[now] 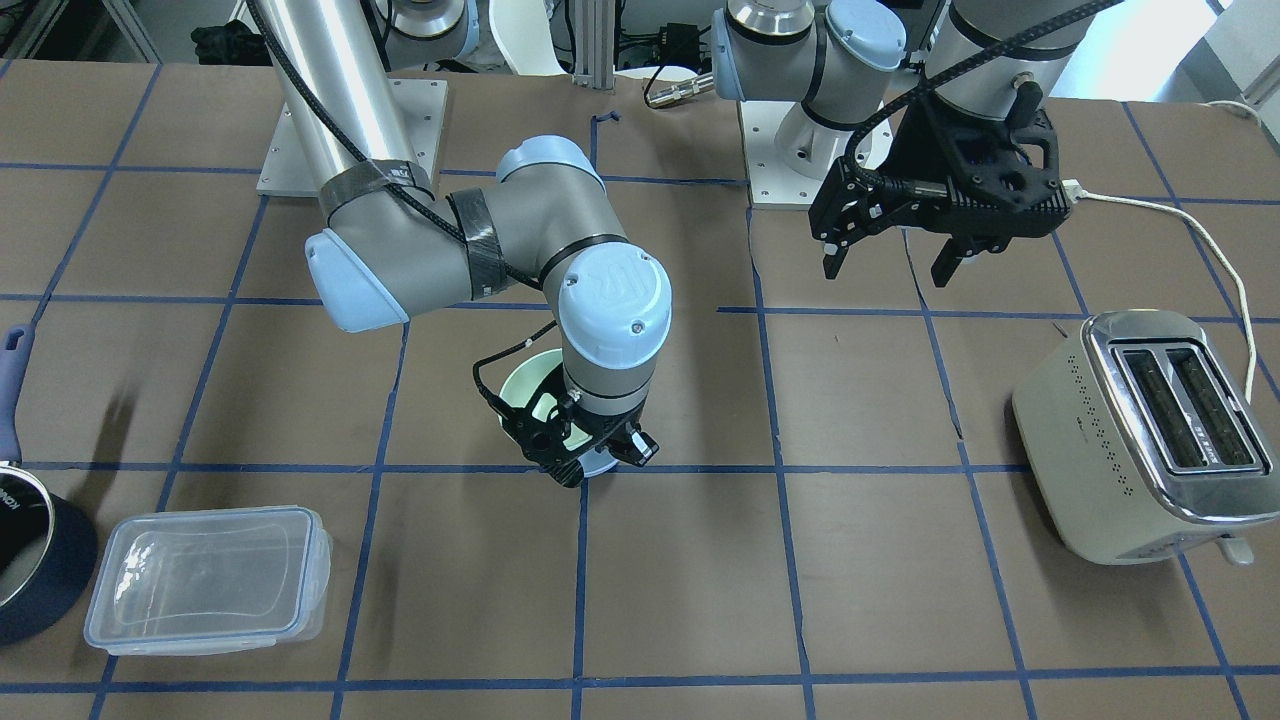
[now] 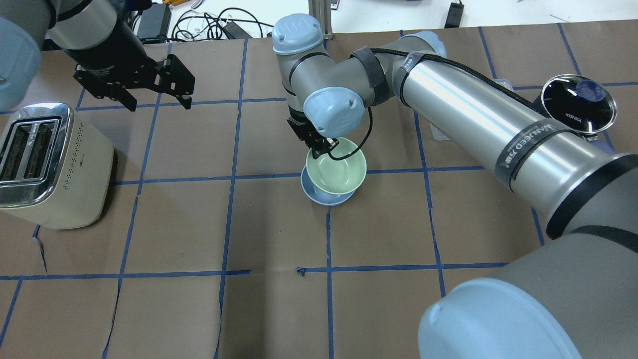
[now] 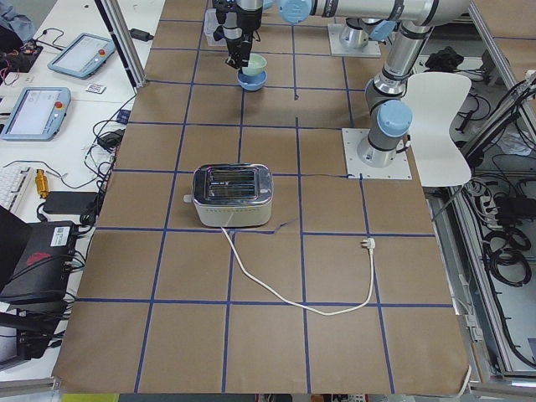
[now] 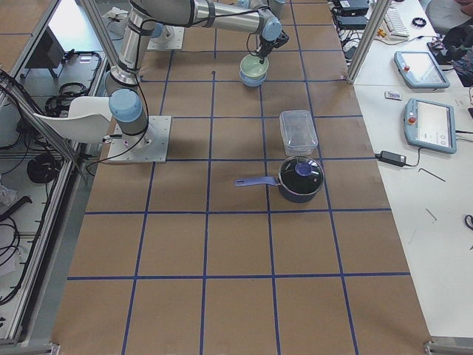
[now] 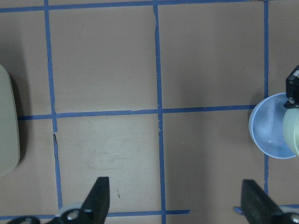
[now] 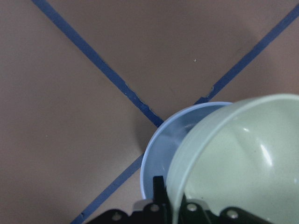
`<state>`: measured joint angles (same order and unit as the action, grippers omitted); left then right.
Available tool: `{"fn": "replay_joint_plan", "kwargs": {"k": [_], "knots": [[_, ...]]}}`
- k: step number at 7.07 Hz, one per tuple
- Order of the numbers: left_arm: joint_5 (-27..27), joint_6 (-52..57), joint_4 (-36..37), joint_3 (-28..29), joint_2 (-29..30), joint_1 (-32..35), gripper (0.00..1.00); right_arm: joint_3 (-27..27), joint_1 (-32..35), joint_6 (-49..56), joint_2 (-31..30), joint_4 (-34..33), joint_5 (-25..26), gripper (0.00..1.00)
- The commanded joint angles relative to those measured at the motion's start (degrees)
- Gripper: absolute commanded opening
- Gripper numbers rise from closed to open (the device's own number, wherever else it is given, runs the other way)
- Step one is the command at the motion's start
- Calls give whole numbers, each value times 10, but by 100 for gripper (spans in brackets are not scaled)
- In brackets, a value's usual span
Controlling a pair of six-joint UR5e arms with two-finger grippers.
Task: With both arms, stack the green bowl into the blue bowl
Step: 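Lower the green bowl into the blue bowl and open the right gripper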
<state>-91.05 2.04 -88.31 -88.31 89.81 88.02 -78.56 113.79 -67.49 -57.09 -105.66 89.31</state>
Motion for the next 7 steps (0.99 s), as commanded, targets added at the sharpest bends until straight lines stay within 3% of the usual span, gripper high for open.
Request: {"fn": "replay_joint_plan", "kwargs": {"k": [1,3,4,5,6,7], "knots": [[0,-5,1,-8,-3,-4,100,-4,2,-3,2,7,-10,0],[1,2,4,-9,-3,-5,100,-5,2,-2,4,5,-15,1],[0,2,4,-9,-3,-5,100,-5,2,8,4,2,-13,20],[-1,2,4,-9,-3,-5,100,-5,2,12,4,-3,-14,71],[0,2,3,-10,-3,-5,100,-2,1,19,4,-3,-14,79],[2,2,4,-10,-3,-5,100,0,0,34,0,-3,-13,80]]}}
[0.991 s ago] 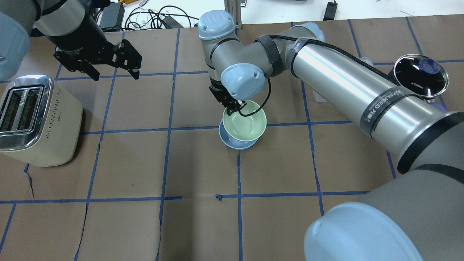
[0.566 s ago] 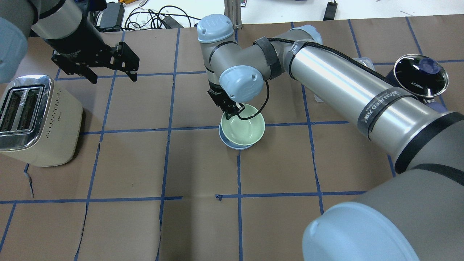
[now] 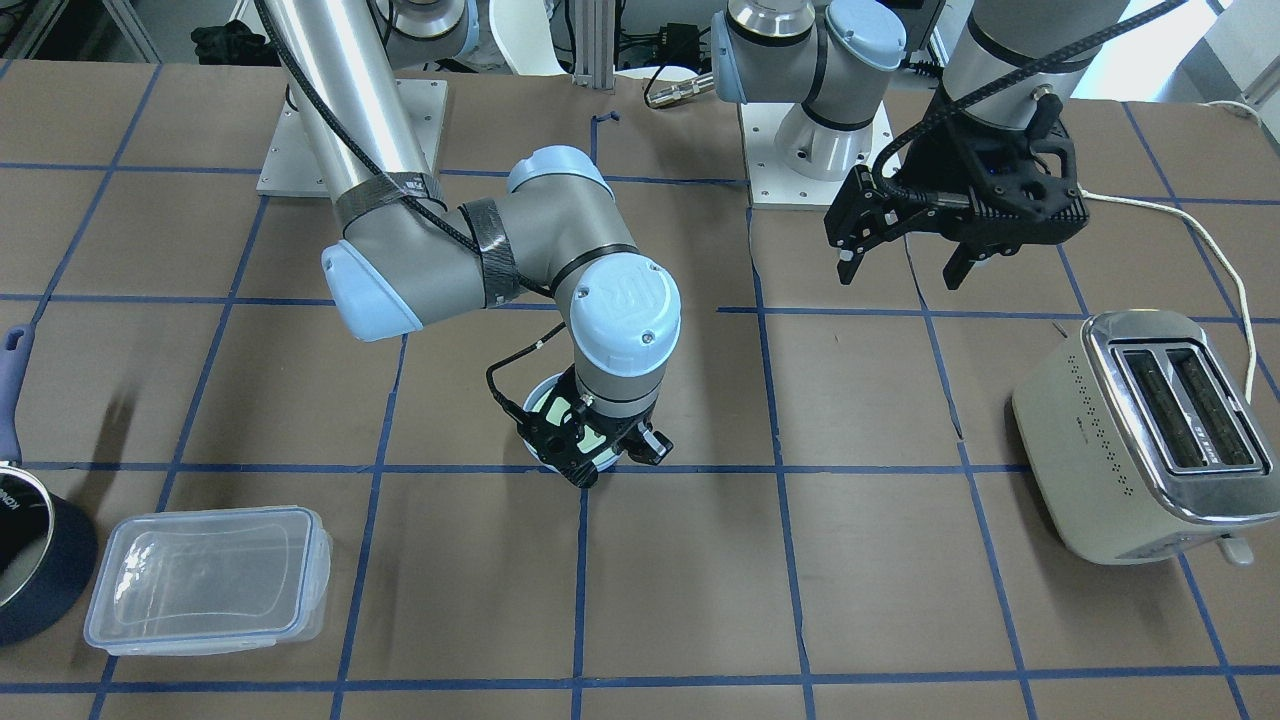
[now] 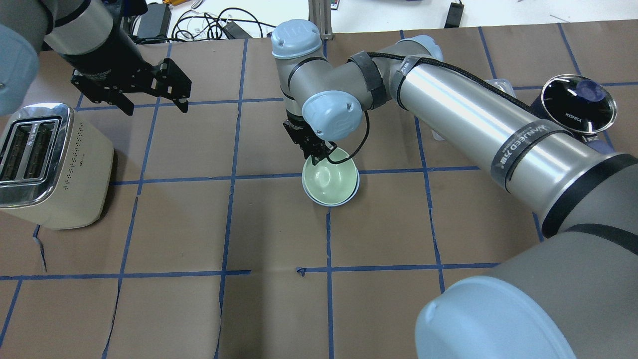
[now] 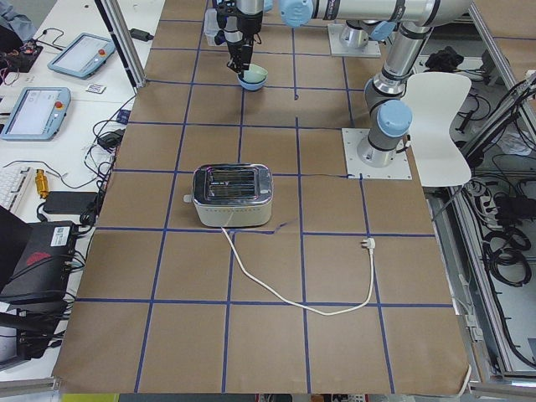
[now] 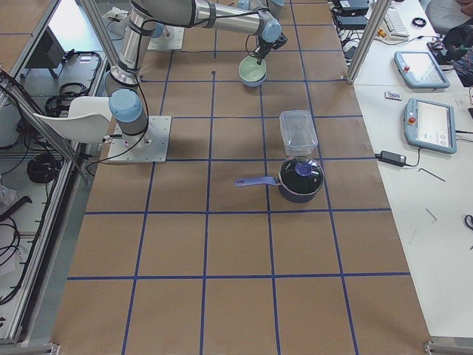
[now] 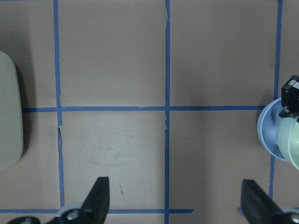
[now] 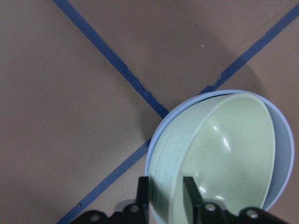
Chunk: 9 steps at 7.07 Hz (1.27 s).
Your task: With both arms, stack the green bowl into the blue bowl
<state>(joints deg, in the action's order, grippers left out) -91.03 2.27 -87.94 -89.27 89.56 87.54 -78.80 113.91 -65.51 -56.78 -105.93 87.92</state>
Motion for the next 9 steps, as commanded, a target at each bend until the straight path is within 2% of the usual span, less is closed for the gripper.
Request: {"fn": "replay_joint_plan", "kwargs": {"k": [1,3,5,6,7,9], "knots": [[2,0,0,0,0,0,100,11,-5,27,-5,1,0,80],[2,0,0,0,-1,-1,100,54,-18,78,-11,11,10,80],[-3,-1,0,1,0,0,100,50,-74,198,-58,39,3,95],[-2,-1,0,1,1,0,100,49,-96,297,-80,90,4,100],[-2,-10,0,5,3,1,100,49,-118,384,-84,112,3,100],[1,-74,-2,10,7,3,100,34,-143,450,-135,139,4,100]]}}
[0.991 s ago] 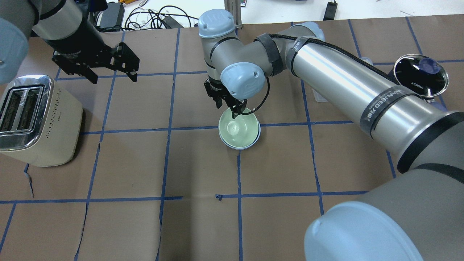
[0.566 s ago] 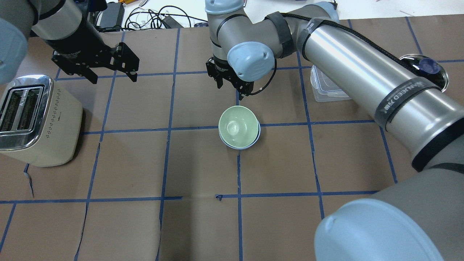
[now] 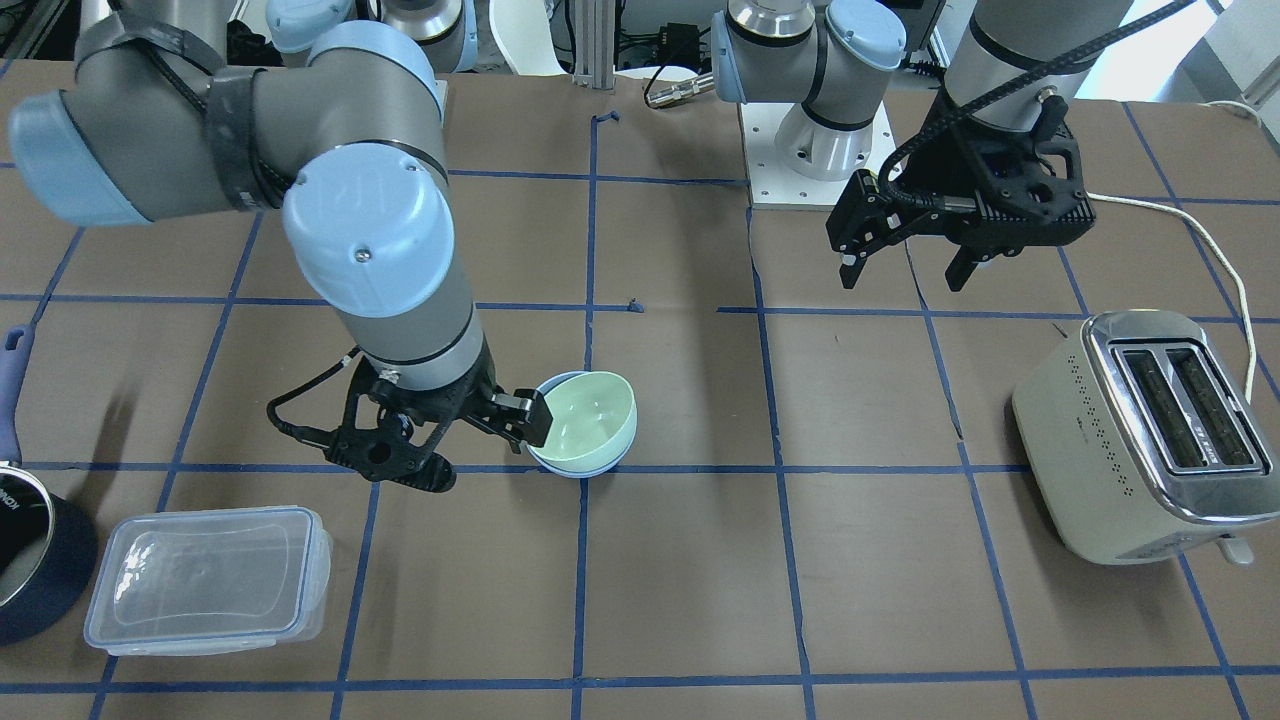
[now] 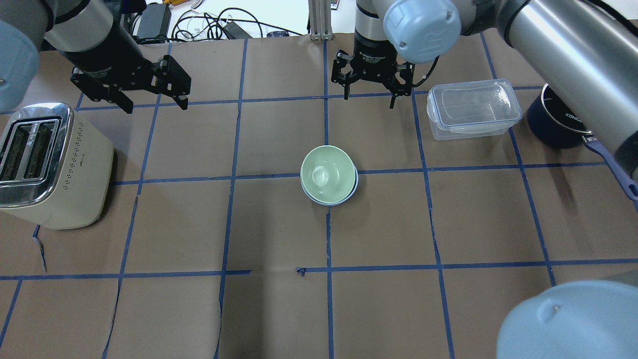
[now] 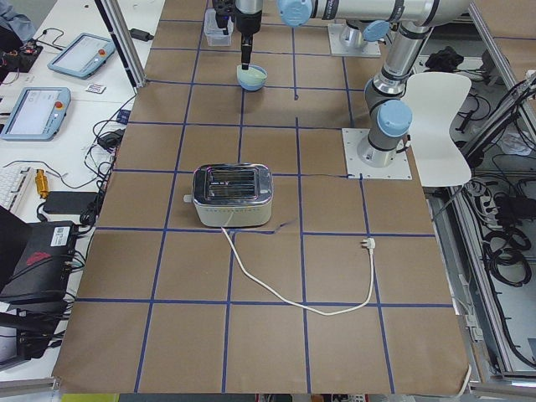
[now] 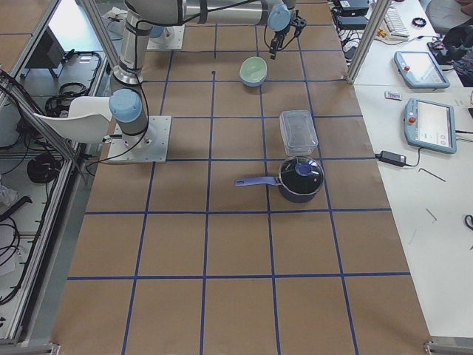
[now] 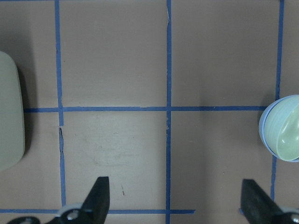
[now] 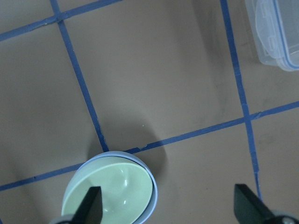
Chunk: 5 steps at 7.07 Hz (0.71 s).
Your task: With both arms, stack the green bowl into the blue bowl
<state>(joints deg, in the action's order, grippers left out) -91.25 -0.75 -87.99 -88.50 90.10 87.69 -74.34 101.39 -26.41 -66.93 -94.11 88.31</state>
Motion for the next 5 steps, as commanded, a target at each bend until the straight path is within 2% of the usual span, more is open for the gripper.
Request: {"fn": "replay_joint_plan", "kwargs": {"k": [1,3,5], "knots": [[3,-64,-2,2,0,7,100,-37,-42,138,-78,30,0,100],[4,-65,-2,-3,-3,9,100,-125,-92,242,-157,14,6,100],[5,-63,-1,-4,-4,9,100,-181,-102,250,-228,9,8,100]]}}
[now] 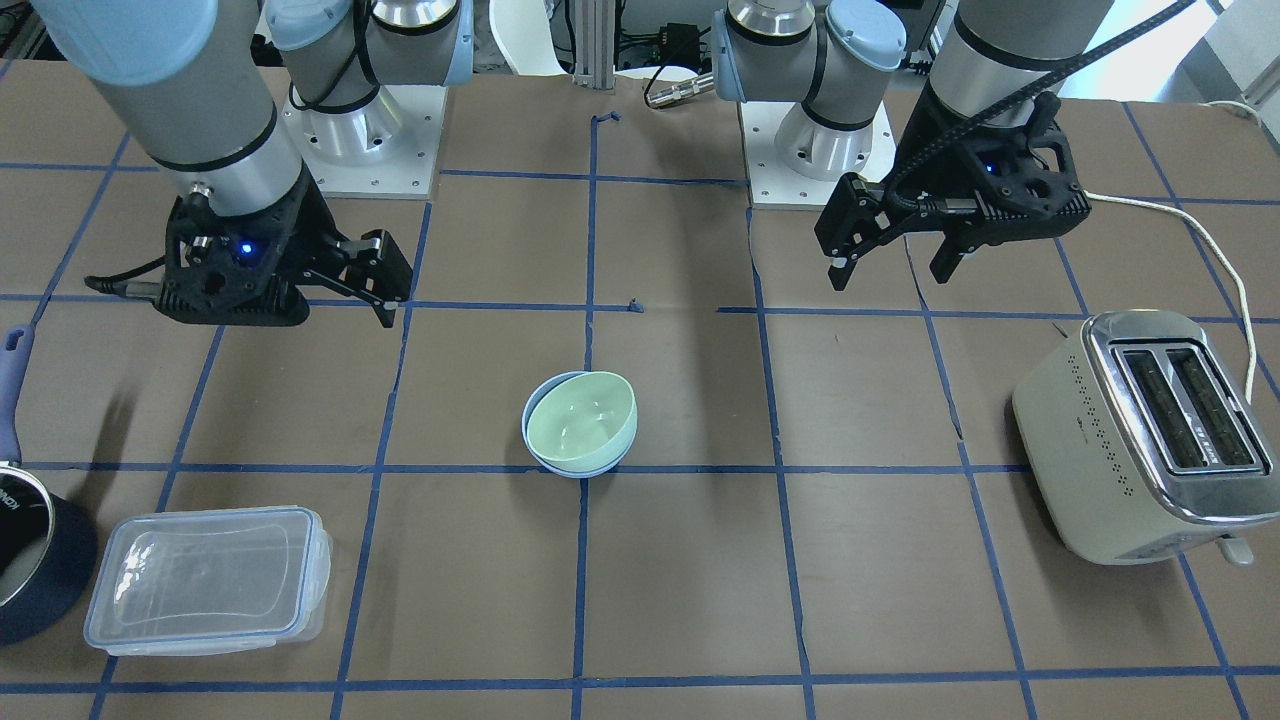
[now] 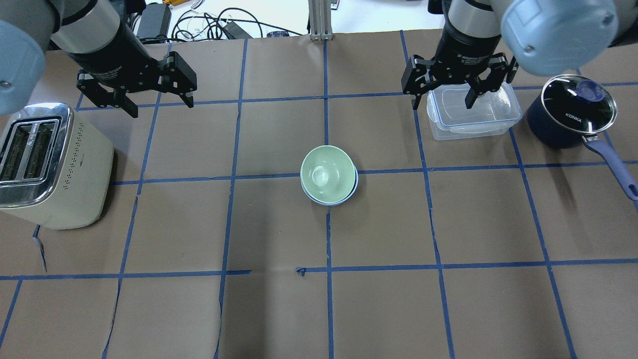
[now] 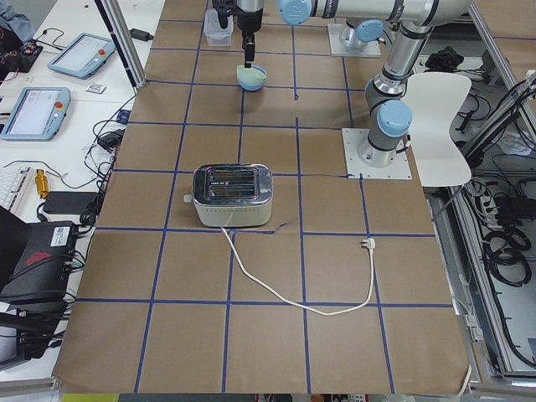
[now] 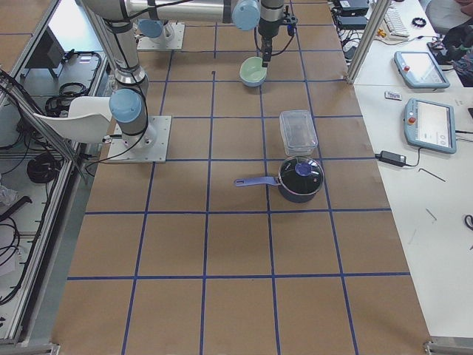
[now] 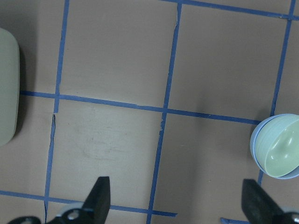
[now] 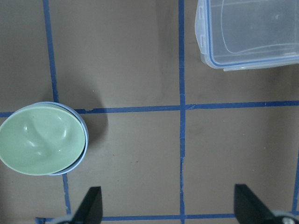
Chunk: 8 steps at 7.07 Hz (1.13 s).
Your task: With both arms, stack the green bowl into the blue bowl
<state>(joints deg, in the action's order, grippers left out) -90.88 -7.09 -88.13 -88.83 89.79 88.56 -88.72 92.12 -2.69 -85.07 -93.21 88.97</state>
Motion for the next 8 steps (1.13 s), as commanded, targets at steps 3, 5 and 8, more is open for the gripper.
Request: {"fn": "replay_joint_plan", "kwargs": {"k": [3,5,8], "knots": [[-1,3,1,-1,-1,0,100,-41,-30,8,-82,40,1,100],[0,4,1,-2,-1,0,100,-41,-33,13,-83,41,0,100],[0,5,1,-2,-1,0,100,-43,-31,13,-99,53,-6,100]]}}
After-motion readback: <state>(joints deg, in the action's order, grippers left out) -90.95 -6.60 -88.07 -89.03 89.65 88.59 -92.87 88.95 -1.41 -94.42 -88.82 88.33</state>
